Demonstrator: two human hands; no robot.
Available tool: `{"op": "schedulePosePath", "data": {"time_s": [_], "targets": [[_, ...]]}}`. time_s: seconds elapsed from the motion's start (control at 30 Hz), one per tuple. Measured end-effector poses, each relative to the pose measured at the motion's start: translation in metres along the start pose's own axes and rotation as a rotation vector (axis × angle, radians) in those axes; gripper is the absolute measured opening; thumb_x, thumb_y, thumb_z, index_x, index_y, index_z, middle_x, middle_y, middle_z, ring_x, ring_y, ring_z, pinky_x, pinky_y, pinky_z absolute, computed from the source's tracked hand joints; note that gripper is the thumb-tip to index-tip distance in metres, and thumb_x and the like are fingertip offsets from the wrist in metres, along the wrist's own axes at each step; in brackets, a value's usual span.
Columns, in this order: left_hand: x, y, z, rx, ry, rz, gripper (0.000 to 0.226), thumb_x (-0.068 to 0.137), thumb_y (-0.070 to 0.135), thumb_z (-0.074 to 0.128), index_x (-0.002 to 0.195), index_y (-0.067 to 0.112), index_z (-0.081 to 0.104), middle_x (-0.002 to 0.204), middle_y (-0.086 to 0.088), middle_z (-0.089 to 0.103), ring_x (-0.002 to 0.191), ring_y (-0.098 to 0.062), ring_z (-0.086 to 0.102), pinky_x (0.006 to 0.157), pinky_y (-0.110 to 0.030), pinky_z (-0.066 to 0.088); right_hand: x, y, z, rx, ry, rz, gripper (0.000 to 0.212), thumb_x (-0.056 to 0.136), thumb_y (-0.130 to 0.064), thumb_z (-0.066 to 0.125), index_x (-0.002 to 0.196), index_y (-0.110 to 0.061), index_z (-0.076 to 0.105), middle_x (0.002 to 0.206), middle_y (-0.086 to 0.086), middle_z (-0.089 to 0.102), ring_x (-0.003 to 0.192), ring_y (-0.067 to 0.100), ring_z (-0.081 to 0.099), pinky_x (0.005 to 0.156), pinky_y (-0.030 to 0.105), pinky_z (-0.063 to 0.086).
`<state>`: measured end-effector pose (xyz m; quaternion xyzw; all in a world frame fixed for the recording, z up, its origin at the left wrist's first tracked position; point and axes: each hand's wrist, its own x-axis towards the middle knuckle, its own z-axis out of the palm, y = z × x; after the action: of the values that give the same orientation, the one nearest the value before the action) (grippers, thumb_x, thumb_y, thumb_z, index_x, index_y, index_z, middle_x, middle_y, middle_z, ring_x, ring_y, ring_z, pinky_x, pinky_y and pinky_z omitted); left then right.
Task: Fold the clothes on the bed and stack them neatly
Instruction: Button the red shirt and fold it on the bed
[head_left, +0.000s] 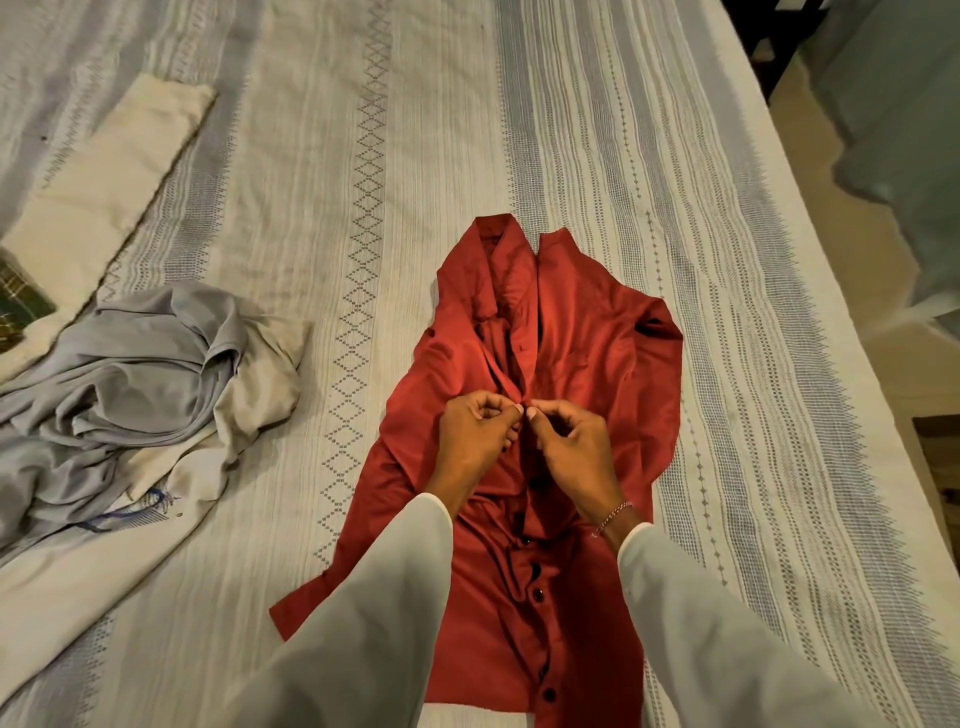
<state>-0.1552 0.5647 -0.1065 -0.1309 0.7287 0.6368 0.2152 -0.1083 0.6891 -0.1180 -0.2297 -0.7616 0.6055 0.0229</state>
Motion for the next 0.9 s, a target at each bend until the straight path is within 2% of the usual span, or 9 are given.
{"op": "schedulePosePath", "data": {"time_s": [0.1,0.17,0.27,0.37,0.53,0.7,0.9], "targets": [[0.0007,-0.0004,-0.0021,0.008,-0.013,0.004,0.008,0.088,0.009,0.074,0.081,0.005,0.072,0.062,-0.005,0.068,0.054,-0.011,0.062,0.057,-0.023,0.053,0.0015,-0.0024,-0.0003,0.029,0.044,0.025,0.004,0.090,-0.019,0.076,0.089,-0.021,0.079,0.081,-0.009,0.077,0.080,0.006,0.072,0.078,0.028,0.056],[0.0005,0.0003,-0.0030,0.001,-0.030,0.004,0.009,0.088,0.009,0.075,0.080,0.007,0.072,0.062,-0.005,0.068,0.053,-0.009,0.062,0.057,-0.022,0.052,0.0034,-0.0019,-0.0006,0.017,0.054,0.034,0.004,0.089,-0.021,0.076,0.089,-0.020,0.079,0.081,-0.008,0.077,0.080,0.008,0.072,0.077,0.030,0.057],[0.0010,0.0009,-0.0015,-0.006,-0.032,0.008,0.011,0.088,0.008,0.075,0.078,0.010,0.071,0.062,-0.005,0.067,0.051,-0.008,0.062,0.055,-0.021,0.052,0.0050,-0.0002,0.0006,-0.016,0.022,0.062,0.008,0.094,-0.022,0.070,0.090,-0.021,0.076,0.076,-0.010,0.073,0.070,0.001,0.065,0.070,0.027,0.051],[0.0014,0.0020,-0.0005,0.008,-0.022,0.019,0.011,0.088,0.007,0.073,0.078,0.010,0.070,0.063,-0.006,0.067,0.051,-0.008,0.062,0.055,-0.021,0.052,0.0043,-0.0013,-0.0003,0.010,0.014,0.073,0.011,0.098,-0.021,0.066,0.093,-0.018,0.075,0.081,-0.007,0.074,0.073,0.001,0.064,0.072,0.026,0.052],[0.0024,0.0036,-0.0012,0.024,-0.021,0.032,0.009,0.088,0.005,0.072,0.080,0.009,0.070,0.064,-0.007,0.067,0.051,-0.008,0.063,0.054,-0.021,0.052,0.0040,0.0008,-0.0026,0.010,0.010,0.096,0.013,0.099,-0.023,0.064,0.093,-0.017,0.072,0.063,-0.014,0.063,0.054,-0.003,0.051,0.058,0.021,0.040],[0.0041,0.0049,-0.0005,0.051,-0.048,0.033,0.012,0.087,0.007,0.074,0.077,0.012,0.070,0.061,-0.004,0.067,0.051,-0.009,0.063,0.054,-0.021,0.053,0.0032,-0.0038,-0.0016,0.029,0.033,0.085,0.012,0.097,-0.021,0.066,0.087,-0.022,0.072,0.081,-0.005,0.075,0.072,0.002,0.065,0.071,0.026,0.051],[0.0041,0.0058,-0.0018,0.058,-0.071,0.033,0.007,0.087,0.008,0.076,0.082,0.005,0.071,0.065,-0.009,0.068,0.052,-0.010,0.063,0.054,-0.021,0.053,0.0013,-0.0052,-0.0043,-0.012,0.027,0.008,0.015,0.098,-0.017,0.066,0.087,-0.025,0.074,0.081,-0.007,0.075,0.074,0.004,0.066,0.073,0.028,0.053]]}}
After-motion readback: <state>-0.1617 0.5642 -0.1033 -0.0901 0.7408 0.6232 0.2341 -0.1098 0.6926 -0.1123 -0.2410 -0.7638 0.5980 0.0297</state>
